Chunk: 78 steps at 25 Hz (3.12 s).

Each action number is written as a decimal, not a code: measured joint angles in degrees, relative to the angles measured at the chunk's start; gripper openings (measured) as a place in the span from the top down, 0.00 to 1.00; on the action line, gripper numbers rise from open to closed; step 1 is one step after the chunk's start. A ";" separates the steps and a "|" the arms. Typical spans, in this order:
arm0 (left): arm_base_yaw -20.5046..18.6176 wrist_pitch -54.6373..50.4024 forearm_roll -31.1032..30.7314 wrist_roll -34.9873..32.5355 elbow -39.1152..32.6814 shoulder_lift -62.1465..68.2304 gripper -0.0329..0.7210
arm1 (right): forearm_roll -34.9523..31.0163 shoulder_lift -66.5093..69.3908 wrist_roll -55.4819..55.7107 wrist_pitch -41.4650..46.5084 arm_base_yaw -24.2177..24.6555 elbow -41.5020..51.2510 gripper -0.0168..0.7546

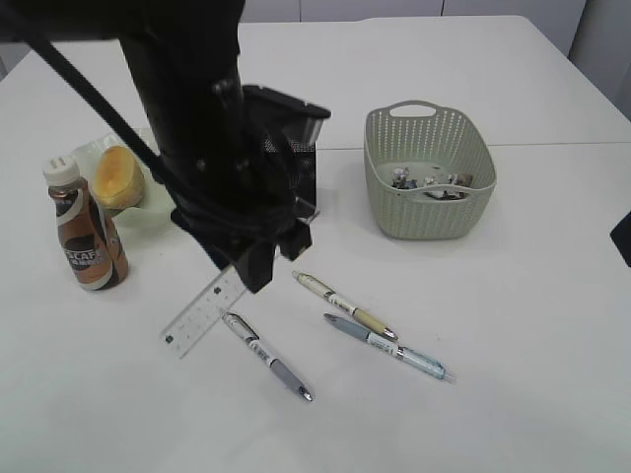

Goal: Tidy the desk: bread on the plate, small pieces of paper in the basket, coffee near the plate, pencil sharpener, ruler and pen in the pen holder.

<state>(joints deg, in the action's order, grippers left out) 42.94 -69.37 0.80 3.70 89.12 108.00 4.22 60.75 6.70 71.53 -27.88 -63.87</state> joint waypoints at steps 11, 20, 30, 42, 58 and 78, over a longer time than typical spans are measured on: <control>0.00 -1.33 -6.10 1.96 15.12 -3.04 0.64 | -2.09 0.00 -0.02 0.00 0.00 0.00 0.44; 0.00 8.94 -16.66 1.96 15.73 -8.67 0.64 | -2.20 0.00 0.02 0.00 0.00 0.00 0.44; 0.00 24.31 -16.91 1.96 15.73 -11.62 0.64 | -2.34 0.00 0.24 0.00 0.00 0.00 0.44; -7.79 61.50 -17.35 5.25 -4.34 -11.62 0.64 | -2.39 0.00 0.24 0.00 0.00 0.00 0.44; -15.19 99.91 -12.11 5.47 -10.38 5.40 0.64 | -2.39 0.00 0.24 0.00 0.00 0.00 0.44; -17.03 100.19 -11.04 6.83 -2.49 18.88 0.64 | -2.39 0.00 0.24 0.00 0.00 0.00 0.44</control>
<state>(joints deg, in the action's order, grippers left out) 25.92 30.81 -10.24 10.53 86.63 126.87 1.83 60.75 6.95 71.53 -27.88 -63.87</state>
